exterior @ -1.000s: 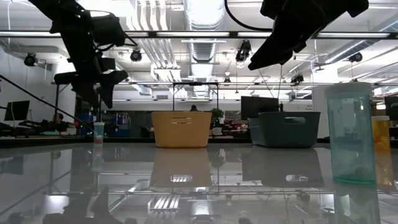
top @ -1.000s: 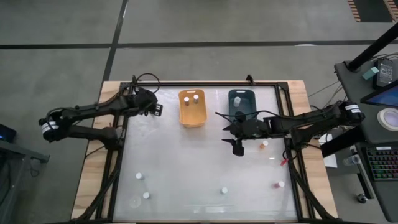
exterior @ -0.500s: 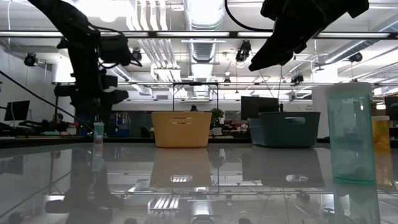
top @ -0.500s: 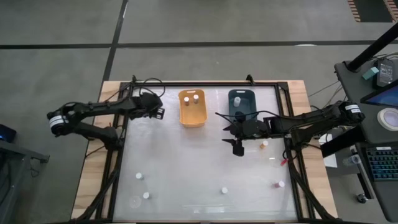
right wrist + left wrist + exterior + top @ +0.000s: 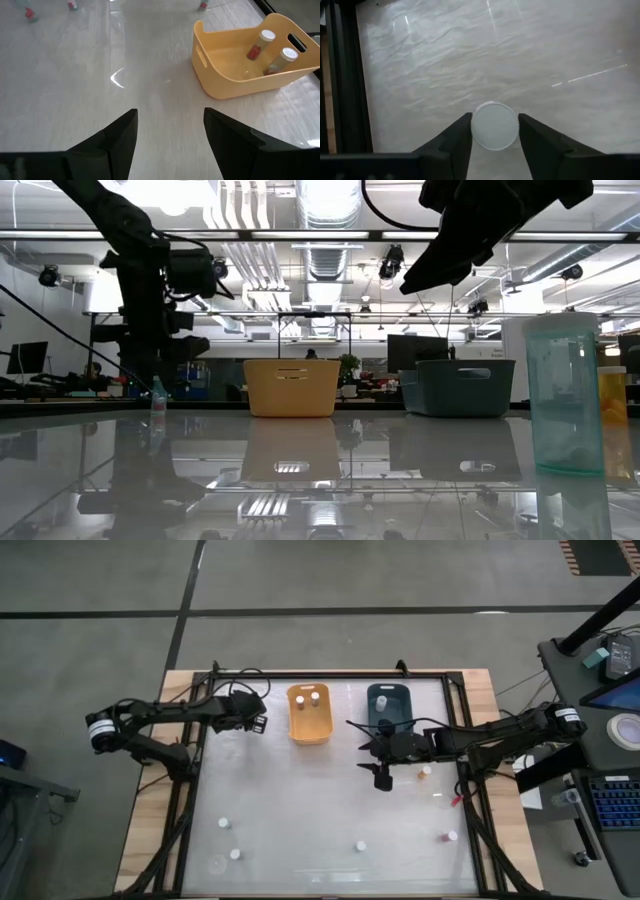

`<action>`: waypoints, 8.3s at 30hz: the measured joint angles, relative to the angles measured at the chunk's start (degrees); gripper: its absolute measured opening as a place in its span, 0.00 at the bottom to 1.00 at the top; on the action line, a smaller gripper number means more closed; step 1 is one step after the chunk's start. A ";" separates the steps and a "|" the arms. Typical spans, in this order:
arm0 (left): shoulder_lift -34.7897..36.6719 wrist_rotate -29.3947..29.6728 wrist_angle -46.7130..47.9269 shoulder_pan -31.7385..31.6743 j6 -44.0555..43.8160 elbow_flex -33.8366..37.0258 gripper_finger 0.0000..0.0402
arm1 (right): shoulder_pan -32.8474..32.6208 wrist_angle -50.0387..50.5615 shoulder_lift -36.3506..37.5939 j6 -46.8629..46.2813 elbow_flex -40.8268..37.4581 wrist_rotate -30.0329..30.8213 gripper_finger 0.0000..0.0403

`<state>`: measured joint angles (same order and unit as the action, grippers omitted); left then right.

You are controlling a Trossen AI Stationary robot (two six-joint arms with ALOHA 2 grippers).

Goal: Pick and place medicine bottles into bin by pill shape (circle, oval)
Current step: Put the top blue capsule bottle into the yellow bin, then put the yellow capsule bottle into the yellow bin

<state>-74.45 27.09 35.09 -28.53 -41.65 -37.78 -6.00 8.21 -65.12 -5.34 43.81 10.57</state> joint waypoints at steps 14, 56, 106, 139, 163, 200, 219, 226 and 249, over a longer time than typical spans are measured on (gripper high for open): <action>1.58 -2.30 0.20 0.87 0.24 -1.25 0.25 | 0.00 0.03 -0.17 -0.20 -0.01 0.02 0.54; -20.73 -13.65 -1.70 9.53 30.32 -37.88 0.24 | 0.02 -1.29 -0.13 -1.60 -3.54 0.04 0.54; -33.49 -13.64 -9.40 7.91 29.81 -38.69 0.32 | 0.02 -1.29 -0.13 -1.70 -3.54 0.04 0.54; -17.28 -12.37 -11.01 15.97 37.71 -35.65 0.34 | 0.02 3.92 -0.09 -18.57 -1.85 -12.12 0.54; -3.88 -4.04 -25.79 19.54 42.60 -18.99 0.34 | 0.17 62.70 -0.09 -49.61 7.78 -13.33 0.54; -2.00 -4.04 -28.65 19.54 43.57 -15.82 0.34 | 0.42 53.80 -0.13 -51.74 -3.26 -10.57 0.35; -2.00 -2.07 -28.63 19.46 44.02 -15.82 0.34 | 0.42 53.64 -0.13 -51.69 1.66 -11.17 0.29; -2.00 3.74 -28.60 19.31 45.49 -15.62 0.34 | 0.42 56.47 -1.41 -51.04 11.69 -8.64 0.29; 14.08 6.44 -29.04 19.17 48.11 -7.53 0.34 | 12.85 66.07 -31.45 -17.98 58.60 -4.36 0.28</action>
<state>-60.36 33.53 6.05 -9.37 6.46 -45.31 6.85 74.28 -96.57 -23.32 102.41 6.21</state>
